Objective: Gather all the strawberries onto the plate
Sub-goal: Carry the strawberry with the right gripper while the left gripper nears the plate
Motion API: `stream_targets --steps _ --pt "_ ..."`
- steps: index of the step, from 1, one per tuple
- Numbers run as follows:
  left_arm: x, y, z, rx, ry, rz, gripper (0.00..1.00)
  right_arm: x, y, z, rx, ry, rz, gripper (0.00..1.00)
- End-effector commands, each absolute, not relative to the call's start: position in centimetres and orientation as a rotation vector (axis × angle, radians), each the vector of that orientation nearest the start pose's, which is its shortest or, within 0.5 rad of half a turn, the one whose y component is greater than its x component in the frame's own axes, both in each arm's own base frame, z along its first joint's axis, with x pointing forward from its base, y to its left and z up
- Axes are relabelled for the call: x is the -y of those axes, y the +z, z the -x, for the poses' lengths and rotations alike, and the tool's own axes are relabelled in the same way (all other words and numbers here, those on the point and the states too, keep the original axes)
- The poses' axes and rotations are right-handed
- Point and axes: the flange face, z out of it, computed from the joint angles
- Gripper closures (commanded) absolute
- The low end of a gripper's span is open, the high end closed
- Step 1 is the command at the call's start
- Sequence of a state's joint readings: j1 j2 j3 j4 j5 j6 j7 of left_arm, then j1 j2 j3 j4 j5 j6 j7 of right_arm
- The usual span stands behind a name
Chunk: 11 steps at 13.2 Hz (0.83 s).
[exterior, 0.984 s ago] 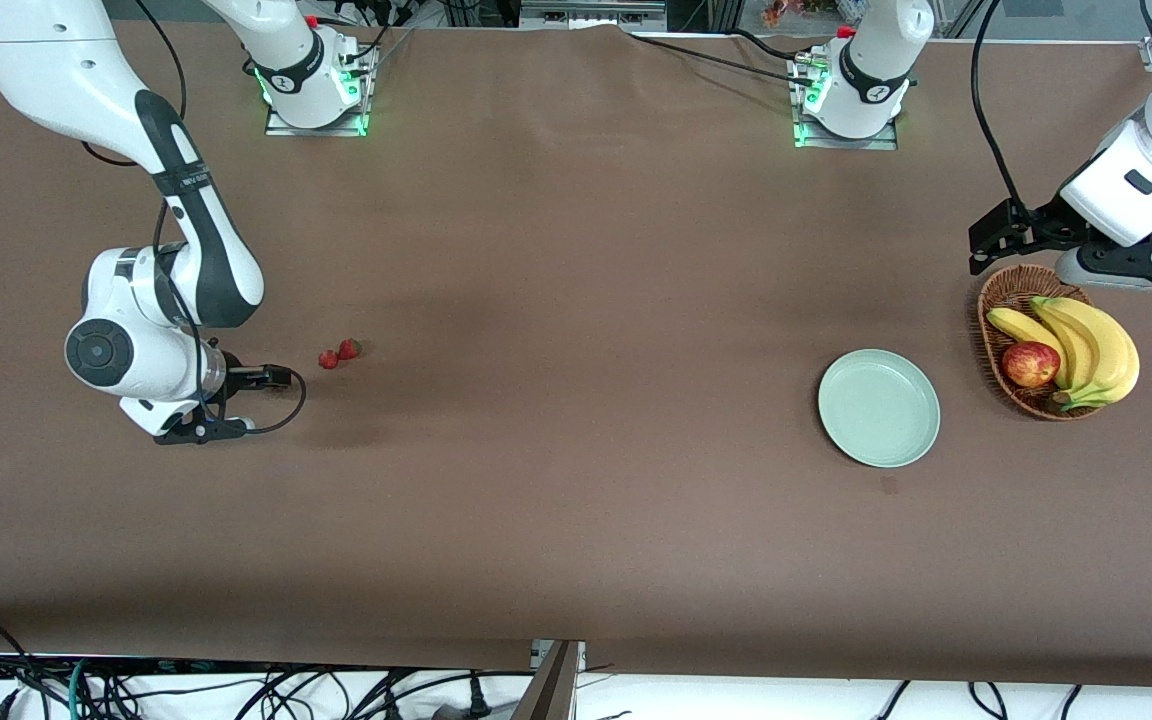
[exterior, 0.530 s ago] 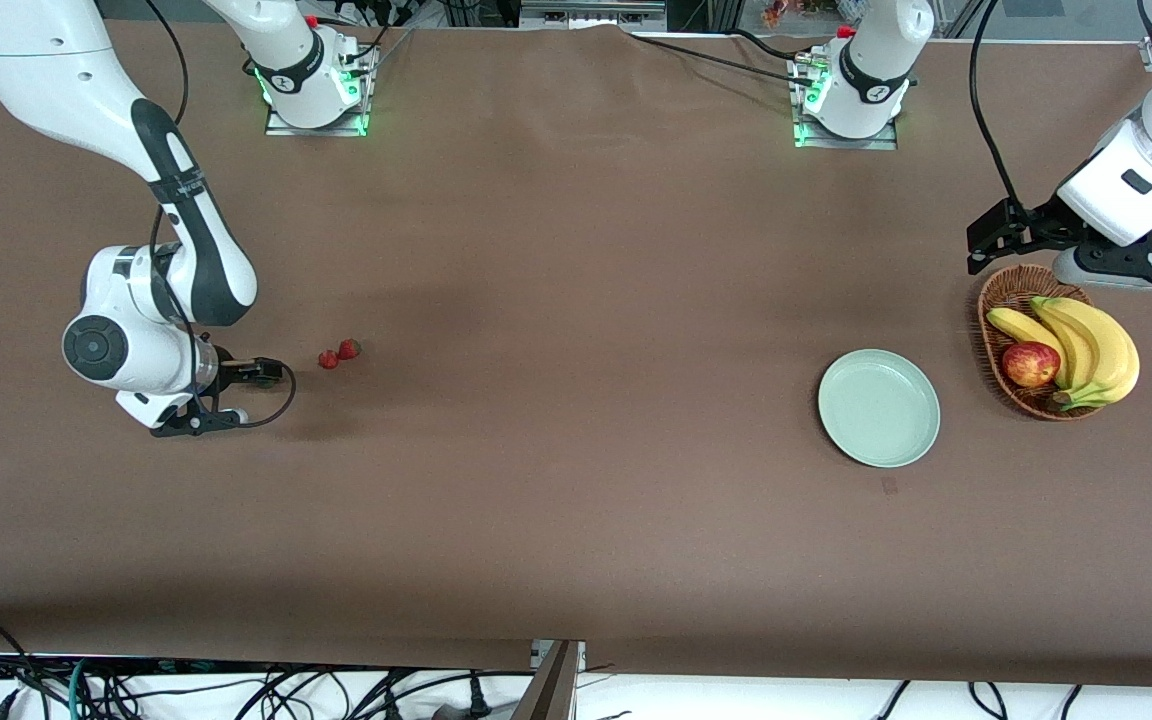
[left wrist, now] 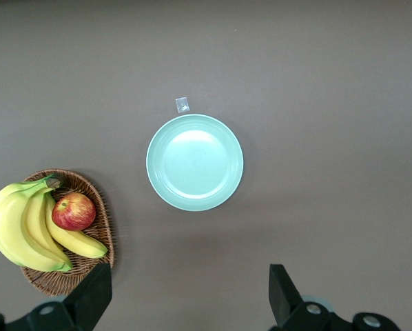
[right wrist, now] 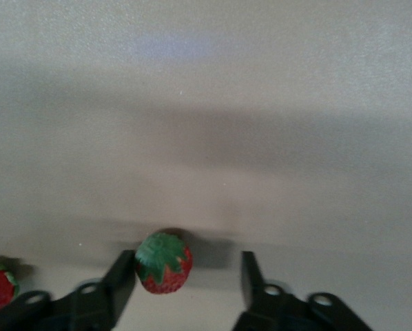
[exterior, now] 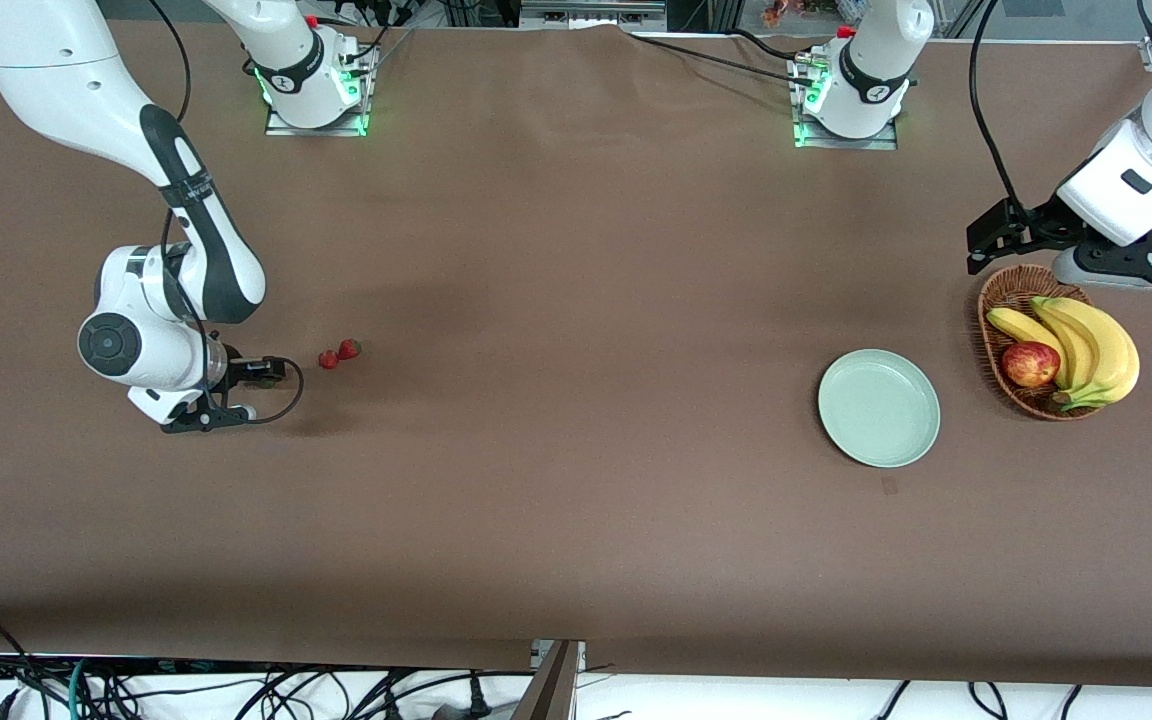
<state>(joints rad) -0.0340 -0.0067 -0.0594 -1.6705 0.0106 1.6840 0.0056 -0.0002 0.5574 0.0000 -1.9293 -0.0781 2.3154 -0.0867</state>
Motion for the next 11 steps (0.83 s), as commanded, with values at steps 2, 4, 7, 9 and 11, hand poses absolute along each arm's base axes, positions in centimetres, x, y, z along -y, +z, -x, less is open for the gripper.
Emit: stream_targets --steps 2,4,7,9,11 --pt "5.5 59.7 -56.0 -0.154 -0.027 3.137 0.0 0.1 17.9 -60.0 0.25 0.279 3.161 0.87" --pt "5.5 59.6 -56.0 -0.154 -0.024 3.137 0.0 0.0 18.3 -60.4 0.252 0.269 3.161 0.95" --pt "5.5 59.6 -56.0 -0.154 -0.022 3.137 0.0 -2.5 22.8 -62.7 0.279 0.232 3.145 0.96" --pt "5.4 59.7 -56.0 -0.157 -0.027 3.137 0.0 -7.0 26.5 -64.0 0.297 0.295 3.109 0.96" --pt "5.5 59.7 -55.9 -0.152 -0.022 3.139 0.0 -13.3 29.5 -64.2 0.14 0.299 3.101 0.96"
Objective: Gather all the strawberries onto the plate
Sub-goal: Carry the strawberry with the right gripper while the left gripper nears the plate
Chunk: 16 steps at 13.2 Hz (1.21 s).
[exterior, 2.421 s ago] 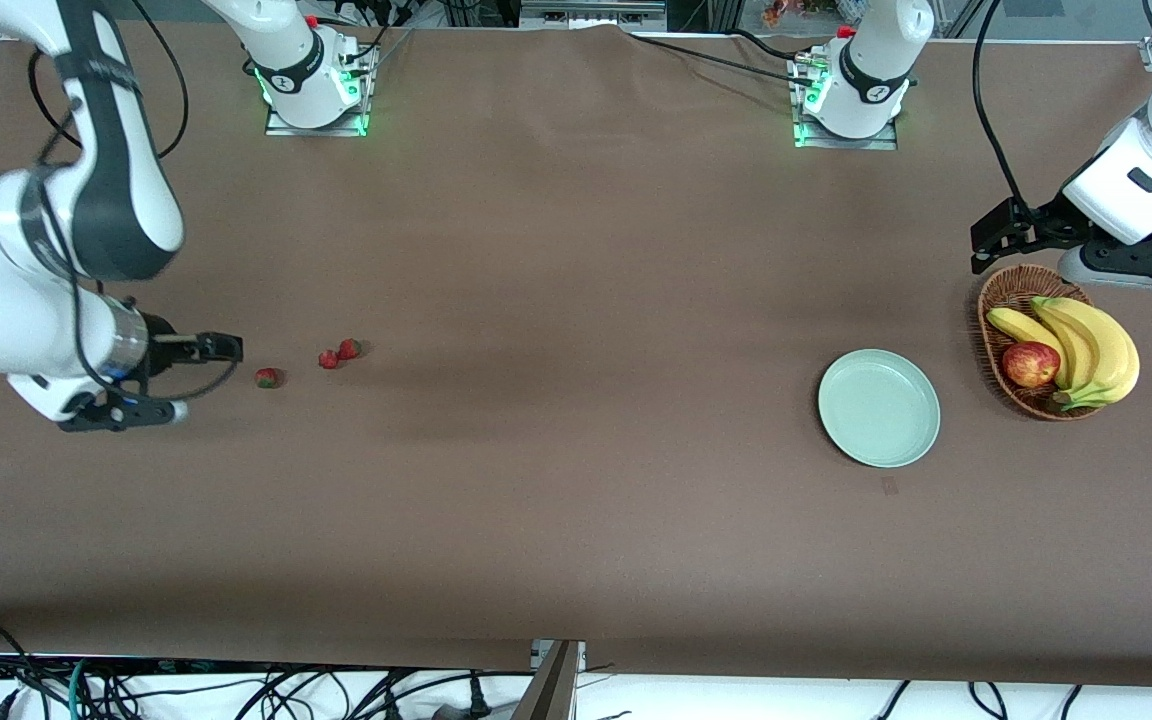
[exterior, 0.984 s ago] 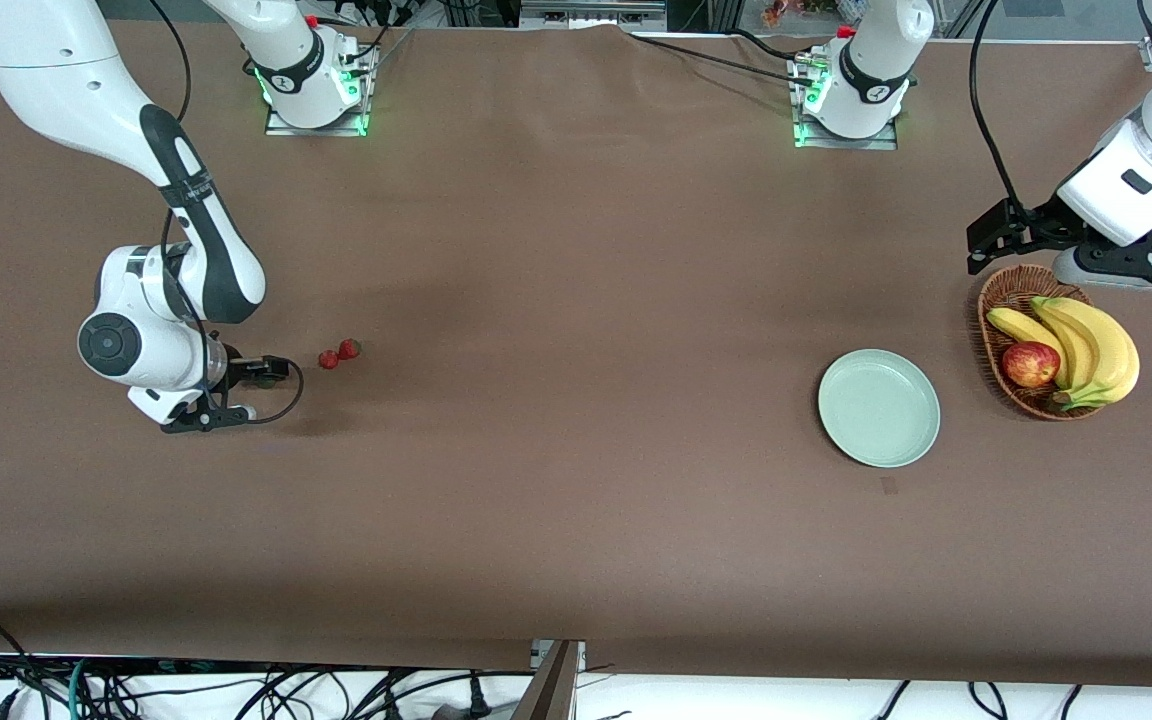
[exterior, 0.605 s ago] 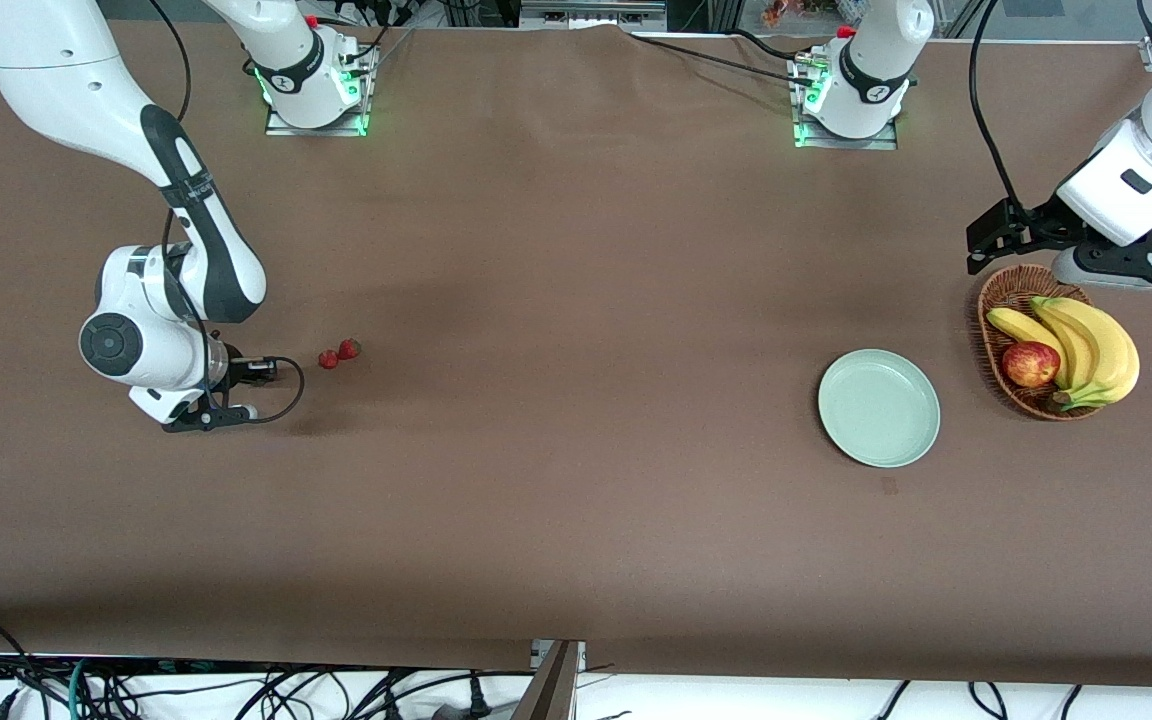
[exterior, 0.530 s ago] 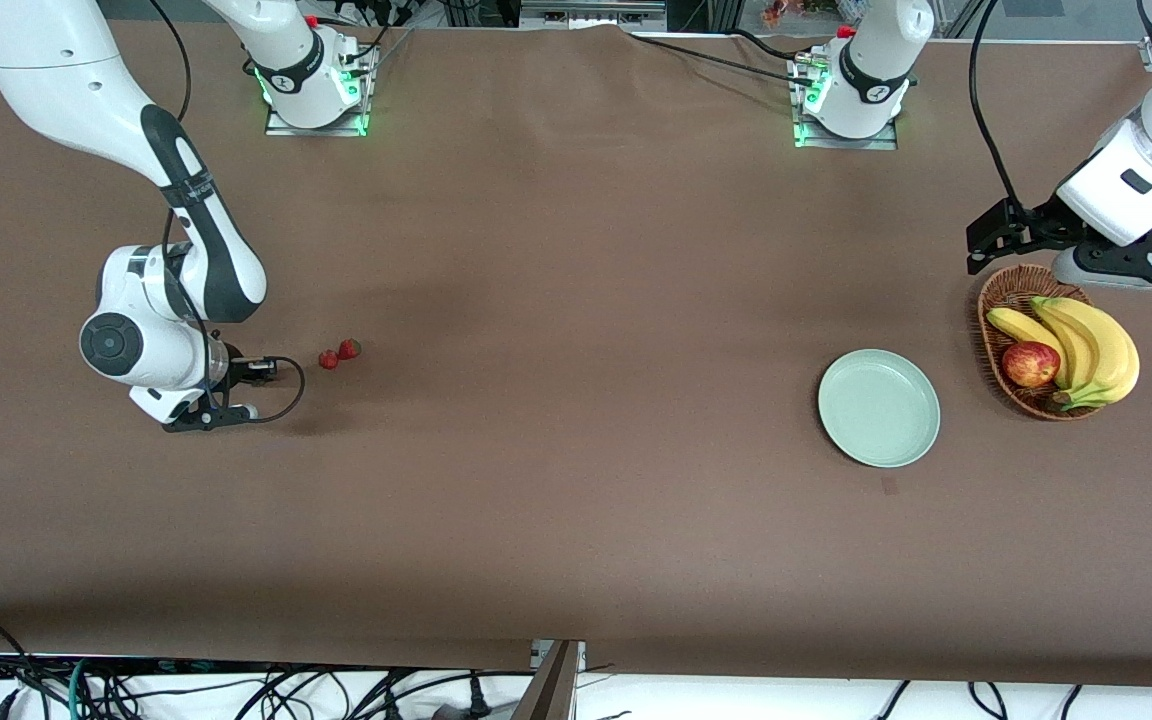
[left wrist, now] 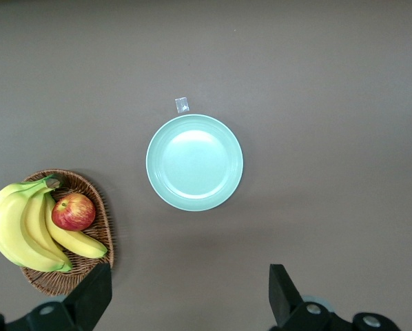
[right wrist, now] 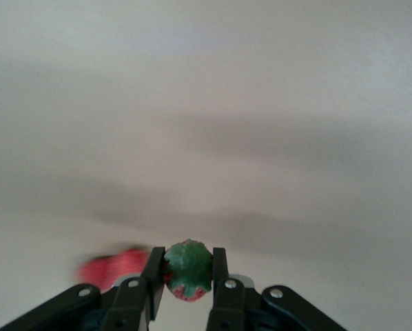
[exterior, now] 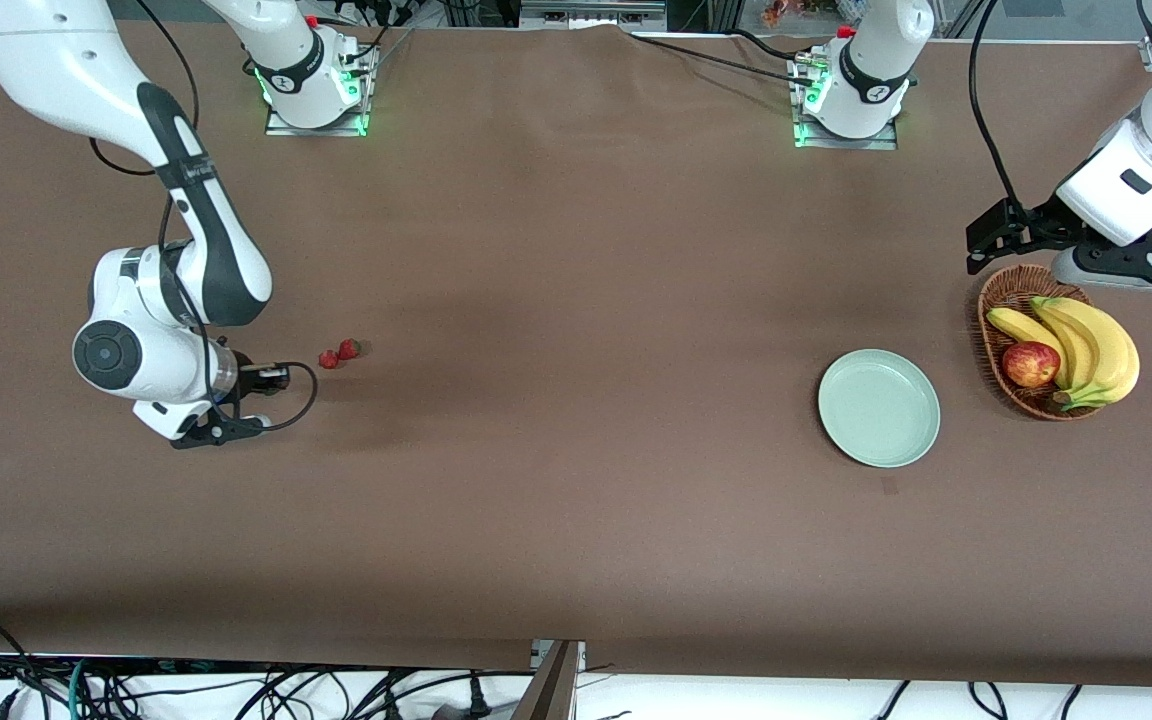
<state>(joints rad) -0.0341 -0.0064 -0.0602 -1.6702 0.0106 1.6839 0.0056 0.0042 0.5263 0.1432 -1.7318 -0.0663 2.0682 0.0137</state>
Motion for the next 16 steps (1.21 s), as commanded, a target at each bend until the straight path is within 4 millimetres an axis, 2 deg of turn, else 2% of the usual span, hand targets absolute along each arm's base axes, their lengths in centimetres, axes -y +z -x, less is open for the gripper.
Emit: stream_targets --steps 1,3,5,6,9,10,11,13,16 --pt "5.5 59.6 -55.9 -0.152 -0.015 3.139 0.0 -16.8 30.0 -63.6 0.031 0.289 3.109 0.96" --pt "5.3 59.4 -55.9 -0.142 -0.005 3.139 0.0 -23.9 30.3 -62.2 -0.14 0.263 3.107 0.96" --pt "5.3 58.7 -56.4 -0.152 0.015 3.14 0.0 -31.7 30.4 -60.7 -0.325 0.236 3.011 0.96" --pt "4.6 58.2 -56.4 -0.131 0.032 3.152 0.0 -35.3 30.2 -60.1 -0.429 0.209 2.956 0.96" --pt "2.9 55.6 -58.3 -0.072 0.088 3.159 0.0 -44.9 29.1 -58.2 -0.562 0.088 2.828 0.96" --pt "2.6 53.8 -59.6 -0.067 0.129 3.158 0.0 -48.0 28.6 -57.0 -0.58 0.044 2.775 0.96" --pt "2.4 52.4 -60.6 -0.059 0.158 3.159 0.0 -50.5 28.1 -56.0 -0.63 0.014 2.714 0.96" --pt "0.2 50.1 -62.2 -0.017 0.201 3.162 0.0 -54.5 27.0 -54.2 -0.692 -0.04 2.592 0.96" --pt "0.1 47.0 -63.5 -0.016 0.25 3.162 0.0 -58.9 23.5 -51.2 -0.623 -0.094 2.509 0.96"
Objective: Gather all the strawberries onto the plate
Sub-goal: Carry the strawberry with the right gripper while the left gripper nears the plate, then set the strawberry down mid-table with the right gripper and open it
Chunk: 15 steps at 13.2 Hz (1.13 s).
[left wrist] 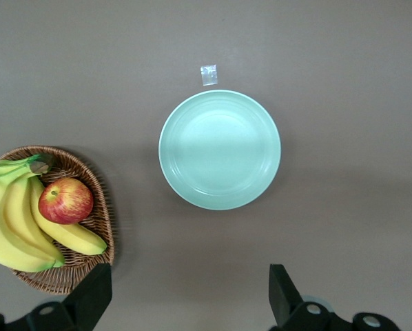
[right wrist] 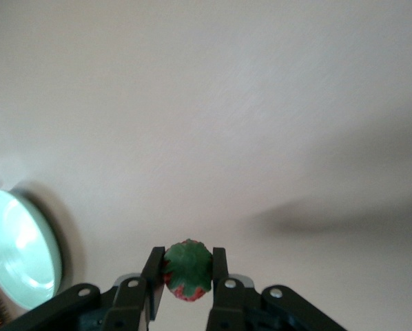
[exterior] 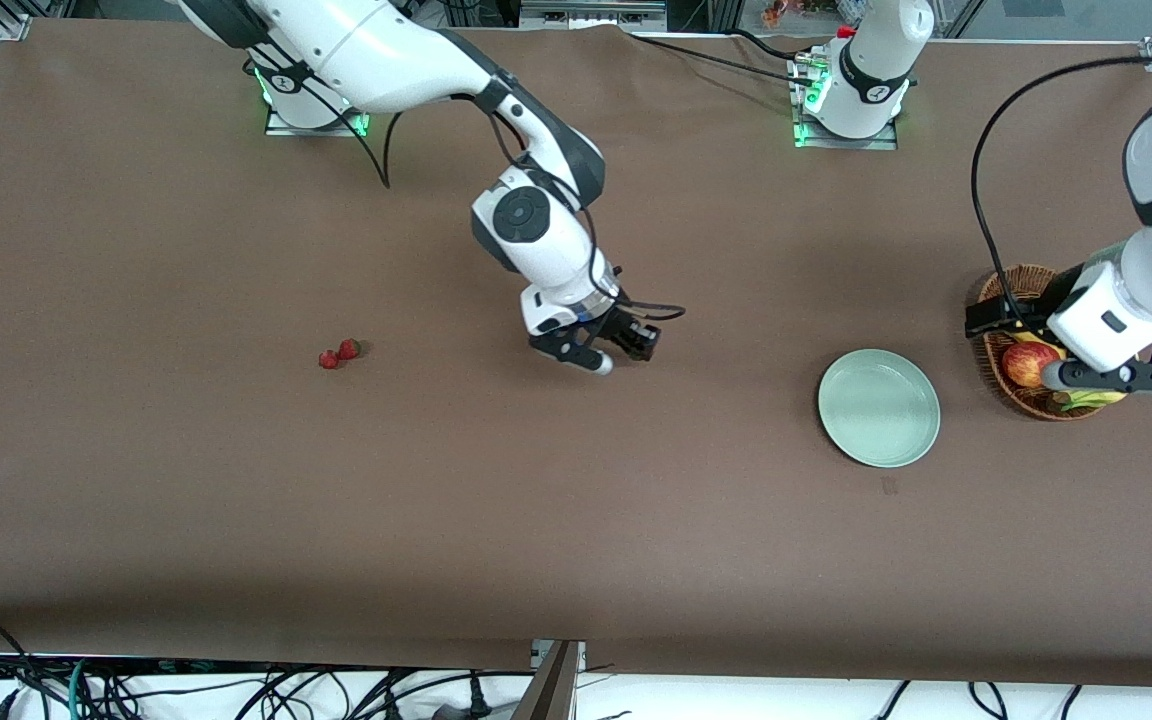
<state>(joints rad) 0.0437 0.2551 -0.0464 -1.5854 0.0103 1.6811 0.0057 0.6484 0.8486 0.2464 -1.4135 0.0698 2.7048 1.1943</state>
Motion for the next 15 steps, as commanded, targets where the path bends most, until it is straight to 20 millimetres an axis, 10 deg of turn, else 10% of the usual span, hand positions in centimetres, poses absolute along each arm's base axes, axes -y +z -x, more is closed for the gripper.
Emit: stream_targets --steps 1,6,7,8,11,15 --pt "0.1 46.9 -64.1 -0.015 0.206 3.165 0.0 -59.8 22.3 -50.4 -0.607 -0.101 2.498 0.96" --pt "2.4 43.3 -65.1 -0.049 0.259 3.203 0.0 -62.4 20.6 -48.8 -0.569 -0.111 2.46 0.8" --pt "3.8 42.1 -65.2 -0.074 0.296 3.212 0.0 -62.4 20.5 -48.8 -0.566 -0.111 2.463 0.54" --pt "5.6 40.5 -65.0 -0.116 0.345 3.206 0.0 -62.0 20.5 -49.2 -0.559 -0.13 2.47 0.01" --pt "8.6 37.4 -64.8 -0.196 0.424 3.18 0.0 -60.3 23.3 -51.7 -0.57 -0.166 2.483 0.0" --pt "10.8 33.5 -64.1 -0.288 0.479 3.179 0.0 -51.4 30.7 -58.6 -0.553 -0.057 2.722 0.0"
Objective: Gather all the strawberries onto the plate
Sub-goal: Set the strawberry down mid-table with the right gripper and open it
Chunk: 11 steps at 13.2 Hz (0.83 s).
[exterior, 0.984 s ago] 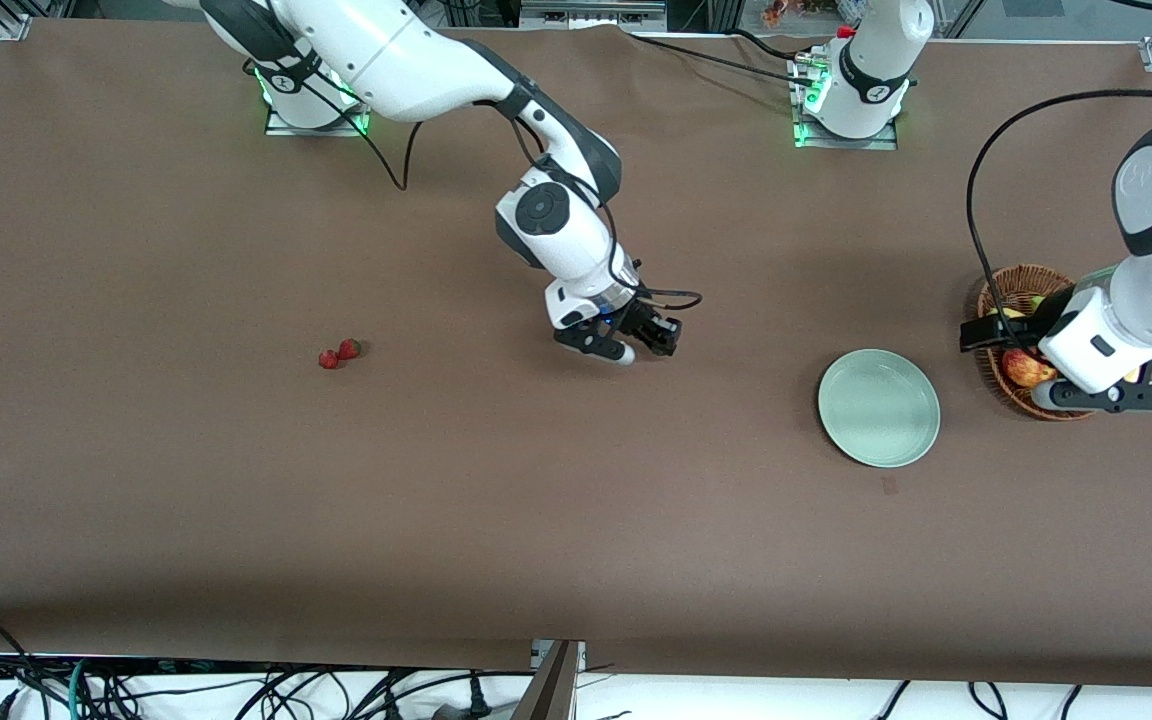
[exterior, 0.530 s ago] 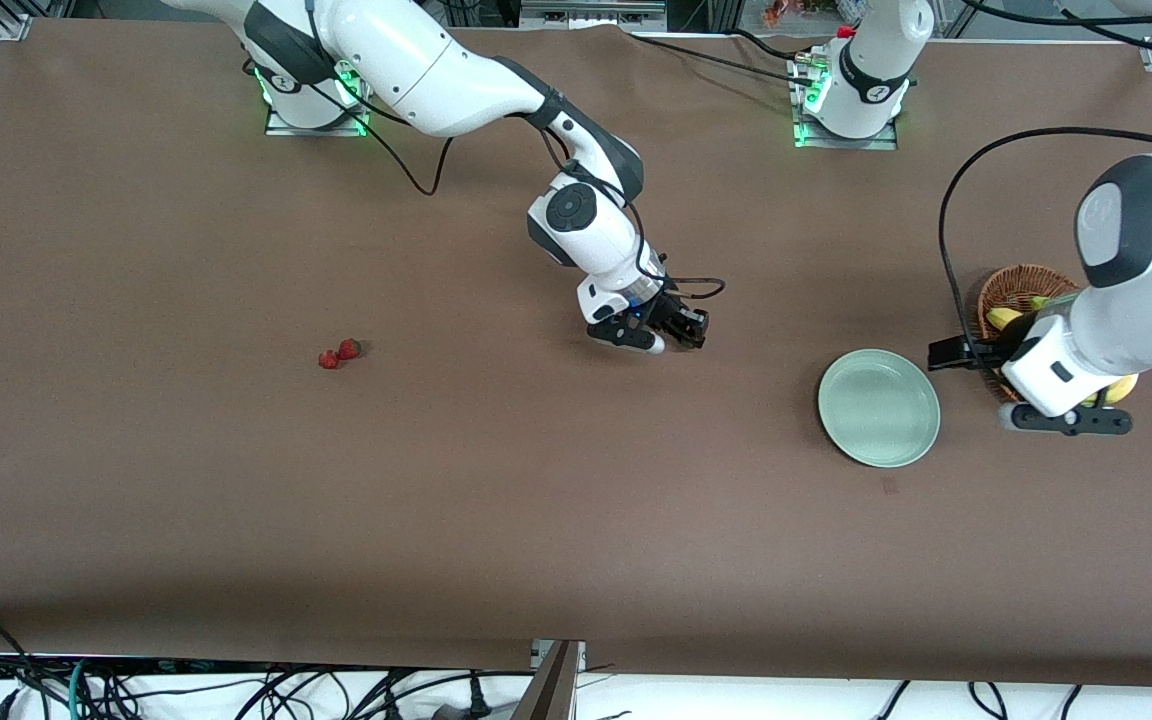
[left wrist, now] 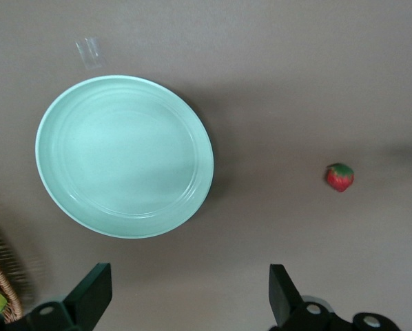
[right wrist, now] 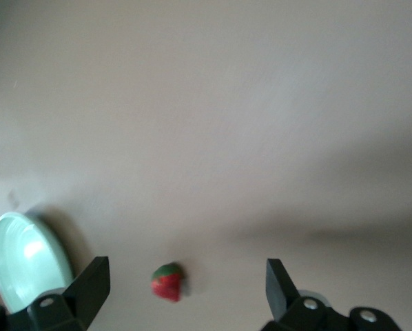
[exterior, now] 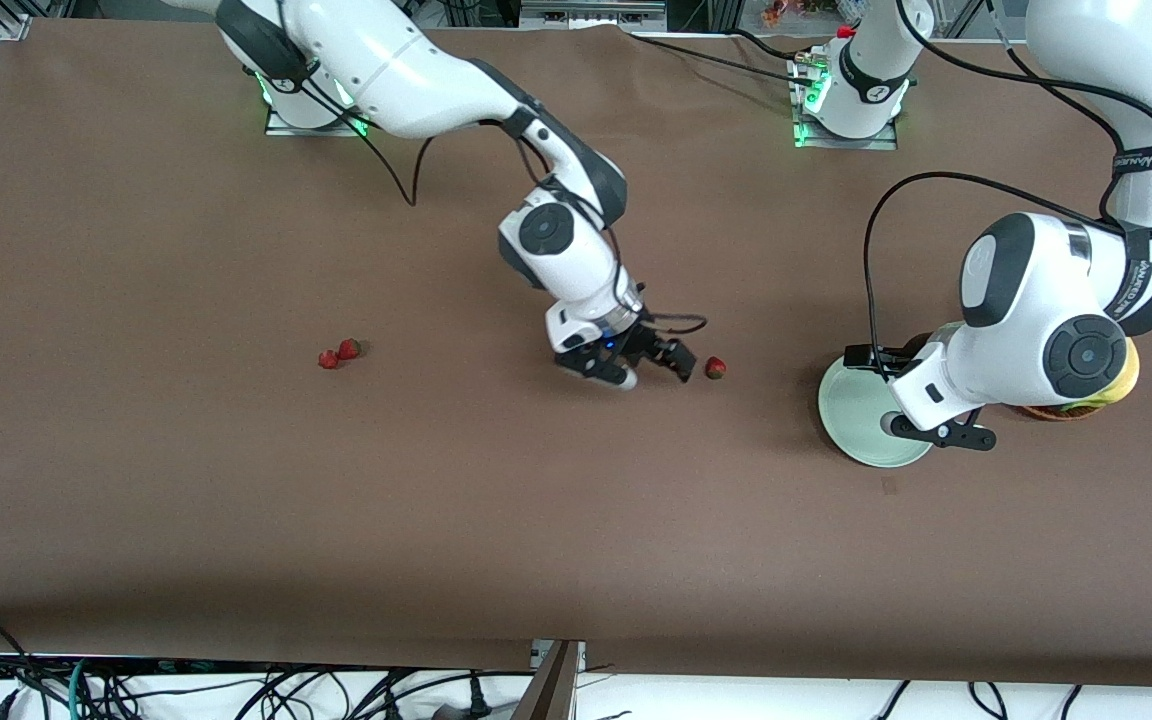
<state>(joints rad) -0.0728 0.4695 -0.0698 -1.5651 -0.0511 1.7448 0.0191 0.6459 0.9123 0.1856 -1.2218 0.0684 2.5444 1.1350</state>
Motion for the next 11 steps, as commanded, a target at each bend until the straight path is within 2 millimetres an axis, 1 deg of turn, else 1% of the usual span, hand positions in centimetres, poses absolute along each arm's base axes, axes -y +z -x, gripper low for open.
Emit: stream_targets --steps 1,2,3,4,5,6,7,8,9,10,11 --pt "11.5 32.3 -63.7 -0.303 0.458 3.18 0.0 -49.6 32.2 -59.2 -0.497 -0.029 2.79 0.0" --pt "12.0 31.0 -63.4 -0.309 0.429 3.185 0.0 -46.9 33.3 -60.4 -0.446 -0.004 2.848 0.0" --pt "13.8 30.2 -62.9 -0.327 0.409 3.195 0.0 -44.4 34.4 -61.4 -0.382 0.035 2.897 0.0" --pt "15.2 29.4 -62.4 -0.287 0.406 3.202 0.0 -41.6 35.0 -62.1 -0.299 0.096 2.952 0.0" --pt "17.0 28.4 -62.0 -0.21 0.399 3.204 0.0 -38.6 35.1 -63.0 -0.249 0.175 2.993 0.0" --pt "19.4 27.8 -61.6 -0.142 0.368 3.204 0.0 -35.1 34.5 -64.0 -0.244 0.263 3.025 0.0" --pt "21.9 26.9 -61.2 -0.074 0.34 3.203 0.0 -32.4 34.1 -64.5 -0.233 0.347 3.051 0.0" --pt "23.7 26.1 -61.0 -0.012 0.29 3.203 0.0 -29.6 34.1 -64.9 -0.167 0.405 3.086 0.0" --pt "25.7 25.3 -60.7 0.03 0.245 3.212 0.0 -27.3 33.6 -65.5 -0.088 0.43 3.124 0.0" --pt "27.5 24.2 -60.1 0.087 0.216 3.214 0.0 -24.7 32.8 -65.9 -0.053 0.479 3.149 0.0" --pt "29.2 23.2 -59.3 0.135 0.209 3.203 0.0 -22.4 31.6 -66.1 -0.051 0.524 3.168 0.0"
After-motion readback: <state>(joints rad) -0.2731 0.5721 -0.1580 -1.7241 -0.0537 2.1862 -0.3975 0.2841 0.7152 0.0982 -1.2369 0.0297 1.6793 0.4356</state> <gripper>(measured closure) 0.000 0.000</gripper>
